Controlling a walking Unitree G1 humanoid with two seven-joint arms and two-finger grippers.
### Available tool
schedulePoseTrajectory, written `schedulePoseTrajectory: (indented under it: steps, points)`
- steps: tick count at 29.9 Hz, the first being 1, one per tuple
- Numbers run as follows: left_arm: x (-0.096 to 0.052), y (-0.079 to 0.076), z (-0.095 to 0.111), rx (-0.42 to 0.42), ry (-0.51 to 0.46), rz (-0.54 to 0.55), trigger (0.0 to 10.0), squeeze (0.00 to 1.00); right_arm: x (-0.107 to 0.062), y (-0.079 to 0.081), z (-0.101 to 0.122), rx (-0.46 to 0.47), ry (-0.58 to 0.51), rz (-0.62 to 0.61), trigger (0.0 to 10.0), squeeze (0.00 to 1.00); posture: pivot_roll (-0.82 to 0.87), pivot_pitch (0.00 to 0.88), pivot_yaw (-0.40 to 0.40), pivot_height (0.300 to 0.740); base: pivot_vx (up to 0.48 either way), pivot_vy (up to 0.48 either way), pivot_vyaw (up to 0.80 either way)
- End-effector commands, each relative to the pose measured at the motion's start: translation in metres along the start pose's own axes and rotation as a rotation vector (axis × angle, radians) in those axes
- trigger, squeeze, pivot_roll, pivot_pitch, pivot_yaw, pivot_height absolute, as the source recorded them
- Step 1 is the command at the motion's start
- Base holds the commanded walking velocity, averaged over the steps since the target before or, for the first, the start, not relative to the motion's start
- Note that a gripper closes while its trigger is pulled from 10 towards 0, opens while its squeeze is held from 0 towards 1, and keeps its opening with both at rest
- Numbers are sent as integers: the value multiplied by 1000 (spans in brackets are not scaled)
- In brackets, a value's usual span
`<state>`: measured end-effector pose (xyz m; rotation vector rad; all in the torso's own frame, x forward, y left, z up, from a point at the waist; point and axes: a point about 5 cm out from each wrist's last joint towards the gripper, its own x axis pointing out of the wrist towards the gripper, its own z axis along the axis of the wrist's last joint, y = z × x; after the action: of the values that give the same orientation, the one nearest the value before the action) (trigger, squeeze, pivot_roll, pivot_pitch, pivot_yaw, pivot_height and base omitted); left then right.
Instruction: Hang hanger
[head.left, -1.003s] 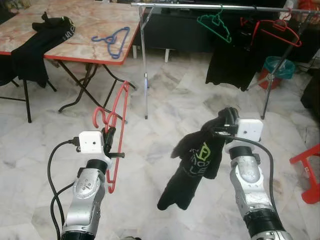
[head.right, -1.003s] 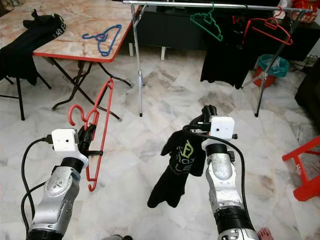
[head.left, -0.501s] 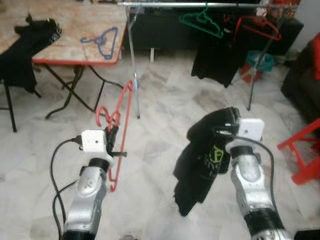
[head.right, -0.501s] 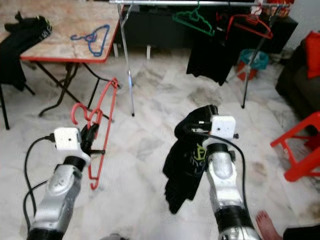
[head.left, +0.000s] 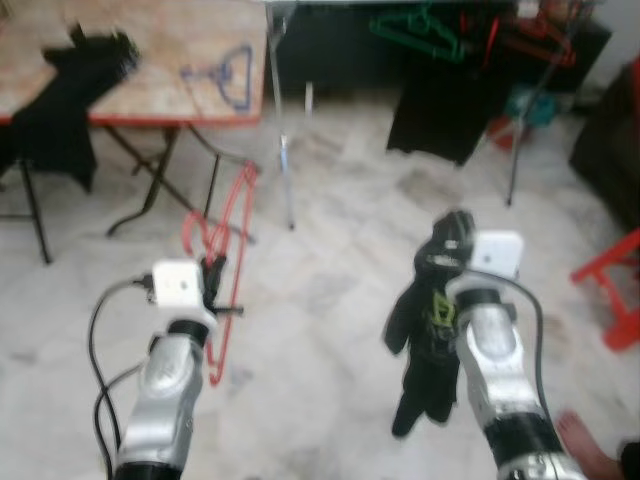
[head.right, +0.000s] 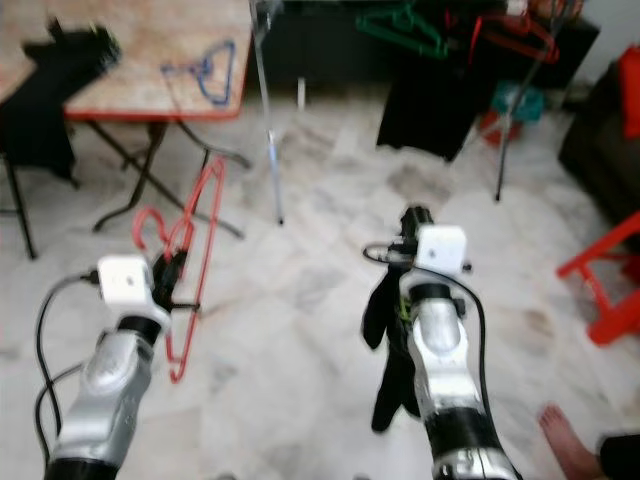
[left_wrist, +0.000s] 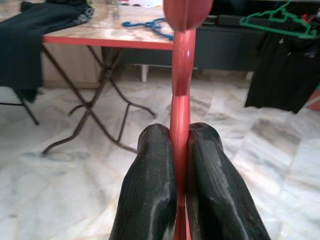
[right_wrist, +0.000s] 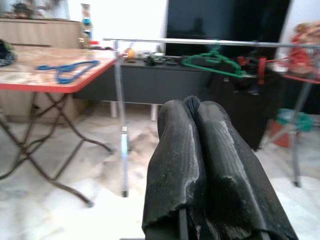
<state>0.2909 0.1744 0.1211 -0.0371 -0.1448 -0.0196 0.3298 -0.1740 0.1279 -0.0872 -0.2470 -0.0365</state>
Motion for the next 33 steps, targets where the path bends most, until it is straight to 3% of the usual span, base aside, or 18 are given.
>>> schedulePoseTrajectory:
  steps: [1,33]
  points:
    - [0,-8,-1,-8,4,-25,10000,0,-1,-7,1,-10,-11,-22,10000,0,62,102,-22,740,0,326,0]
    - [-1,-9,-1,-2,1,-37,10000,0,3,-7,3,-13,-20,-16,10000,0,61,80,-24,740,0,326,0]
